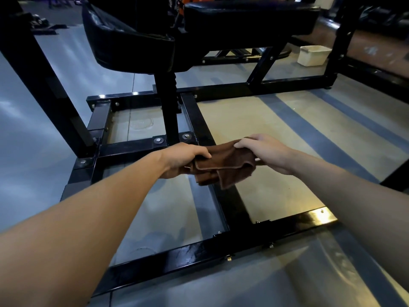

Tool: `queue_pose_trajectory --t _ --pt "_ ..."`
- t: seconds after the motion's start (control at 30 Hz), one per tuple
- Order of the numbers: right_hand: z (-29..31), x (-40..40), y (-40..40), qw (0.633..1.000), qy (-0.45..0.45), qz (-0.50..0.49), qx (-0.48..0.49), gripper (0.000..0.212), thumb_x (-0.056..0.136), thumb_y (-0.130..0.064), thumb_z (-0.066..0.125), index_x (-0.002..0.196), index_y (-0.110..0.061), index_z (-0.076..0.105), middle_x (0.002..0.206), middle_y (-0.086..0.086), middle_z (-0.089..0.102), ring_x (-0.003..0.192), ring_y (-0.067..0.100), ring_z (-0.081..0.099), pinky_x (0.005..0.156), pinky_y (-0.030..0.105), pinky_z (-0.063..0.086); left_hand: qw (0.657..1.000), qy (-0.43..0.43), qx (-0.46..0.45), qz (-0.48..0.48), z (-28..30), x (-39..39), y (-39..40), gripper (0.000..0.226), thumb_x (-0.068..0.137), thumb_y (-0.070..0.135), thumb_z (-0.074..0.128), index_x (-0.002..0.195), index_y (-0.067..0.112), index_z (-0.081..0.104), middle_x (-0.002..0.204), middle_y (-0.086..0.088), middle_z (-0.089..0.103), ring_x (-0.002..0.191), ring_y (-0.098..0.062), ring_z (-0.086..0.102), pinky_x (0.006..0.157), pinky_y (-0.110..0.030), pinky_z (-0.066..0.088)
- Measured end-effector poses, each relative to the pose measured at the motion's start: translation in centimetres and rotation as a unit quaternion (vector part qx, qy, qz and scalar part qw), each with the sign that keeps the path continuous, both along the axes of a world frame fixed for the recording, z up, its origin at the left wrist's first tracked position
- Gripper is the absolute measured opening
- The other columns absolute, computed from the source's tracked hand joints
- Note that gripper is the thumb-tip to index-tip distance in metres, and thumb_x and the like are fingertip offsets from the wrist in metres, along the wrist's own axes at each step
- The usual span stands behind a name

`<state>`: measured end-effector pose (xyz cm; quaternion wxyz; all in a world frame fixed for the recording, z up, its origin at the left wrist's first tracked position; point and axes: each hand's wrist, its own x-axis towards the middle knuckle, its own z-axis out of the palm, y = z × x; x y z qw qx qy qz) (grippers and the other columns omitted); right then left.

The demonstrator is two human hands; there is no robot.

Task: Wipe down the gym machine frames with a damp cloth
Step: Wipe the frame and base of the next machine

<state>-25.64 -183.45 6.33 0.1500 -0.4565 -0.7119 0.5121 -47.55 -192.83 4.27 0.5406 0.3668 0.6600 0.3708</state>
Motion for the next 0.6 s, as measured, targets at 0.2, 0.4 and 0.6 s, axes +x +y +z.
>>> queue_pose_trajectory --t 0.2,0.4,0.6 --pt "0.5 0.3 0.1 0.994 0.048 0.047 -0.086 0.022 0.099 -0.032 0.069 0.104 -0.011 0.074 0.088 0.01 0.074 0.08 0.023 0.069 0.068 0.028 0.055 0.991 -0.04 -0.06 -0.111 0.5 0.4 -0.5 0.043 0.088 0.044 0.076 0.118 0.015 0.074 0.119 -0.007 0.073 0.106 -0.02 0.068 0.104 -0.04 0.053" --pt "0.8 -1.0 -0.6 0.986 0.052 0.084 -0.132 0.056 0.089 -0.05 0.071 0.113 0.0 0.072 0.097 0.019 0.068 0.088 0.03 0.063 0.073 0.03 0.054 0.985 -0.047 -0.055 -0.154 1.1 2.6 0.1 0.047 0.092 0.033 0.075 0.132 0.009 0.065 0.123 -0.01 0.074 0.117 -0.025 0.069 0.104 -0.038 0.054" --pt "-0.4 -0.3 0.7 0.987 0.053 -0.039 -0.147 0.046 0.103 -0.047 0.057 0.144 -0.027 0.05 0.139 0.004 0.055 0.121 0.025 0.061 0.104 0.044 0.054 0.995 -0.098 -0.001 0.022 -0.3 2.7 0.7 0.034 0.097 0.009 0.069 0.129 0.015 0.061 0.112 -0.015 0.076 0.092 -0.027 0.076 0.08 -0.041 0.064"
